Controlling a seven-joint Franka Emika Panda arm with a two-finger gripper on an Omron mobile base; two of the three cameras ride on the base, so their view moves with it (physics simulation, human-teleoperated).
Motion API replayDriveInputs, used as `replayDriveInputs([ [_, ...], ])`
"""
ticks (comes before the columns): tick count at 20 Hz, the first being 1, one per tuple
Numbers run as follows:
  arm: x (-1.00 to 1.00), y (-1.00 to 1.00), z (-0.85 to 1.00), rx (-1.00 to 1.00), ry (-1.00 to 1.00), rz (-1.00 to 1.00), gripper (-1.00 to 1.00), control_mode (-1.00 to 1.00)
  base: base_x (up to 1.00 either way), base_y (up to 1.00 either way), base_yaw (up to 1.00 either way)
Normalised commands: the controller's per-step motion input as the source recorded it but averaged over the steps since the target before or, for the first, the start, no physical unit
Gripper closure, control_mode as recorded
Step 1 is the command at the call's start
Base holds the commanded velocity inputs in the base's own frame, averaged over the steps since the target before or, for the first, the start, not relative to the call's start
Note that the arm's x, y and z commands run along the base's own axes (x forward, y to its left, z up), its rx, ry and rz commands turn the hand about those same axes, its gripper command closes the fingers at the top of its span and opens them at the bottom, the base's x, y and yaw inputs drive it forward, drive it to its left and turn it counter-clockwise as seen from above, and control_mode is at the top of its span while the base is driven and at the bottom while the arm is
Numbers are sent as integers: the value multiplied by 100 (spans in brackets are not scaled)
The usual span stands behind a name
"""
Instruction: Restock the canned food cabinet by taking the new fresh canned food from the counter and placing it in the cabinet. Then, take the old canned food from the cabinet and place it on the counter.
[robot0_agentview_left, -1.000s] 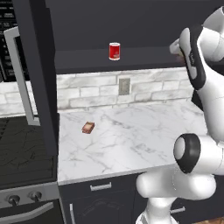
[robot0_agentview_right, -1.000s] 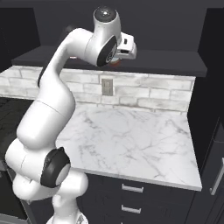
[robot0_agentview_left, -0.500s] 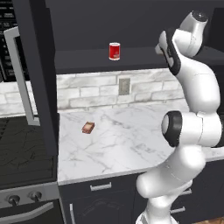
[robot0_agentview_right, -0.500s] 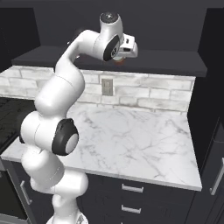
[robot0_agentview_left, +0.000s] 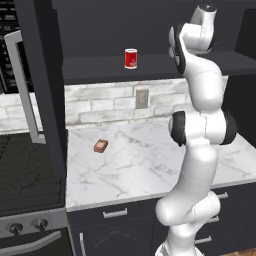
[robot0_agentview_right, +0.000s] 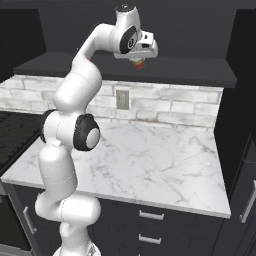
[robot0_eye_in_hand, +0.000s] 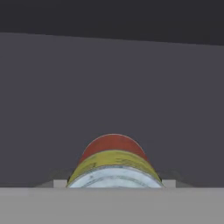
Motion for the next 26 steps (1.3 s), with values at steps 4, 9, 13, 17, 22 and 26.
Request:
replayDriveInputs([
  [4, 25, 0, 0, 0, 1, 0, -100, -100, 0, 0, 0],
  [9, 0, 0, 0, 0, -2, 0, -100, -100, 0, 0, 0],
  [13, 0, 0, -14, -2, -27, 0, -100, -100, 0, 0, 0],
  [17, 0, 1, -25, -6, -39, 0, -100, -100, 0, 0, 0],
  [22, -13, 0, -4, -2, -40, 0, -100, -100, 0, 0, 0],
  [26, -82, 16, 55, 0, -15, 3, -100, -100, 0, 0, 0],
])
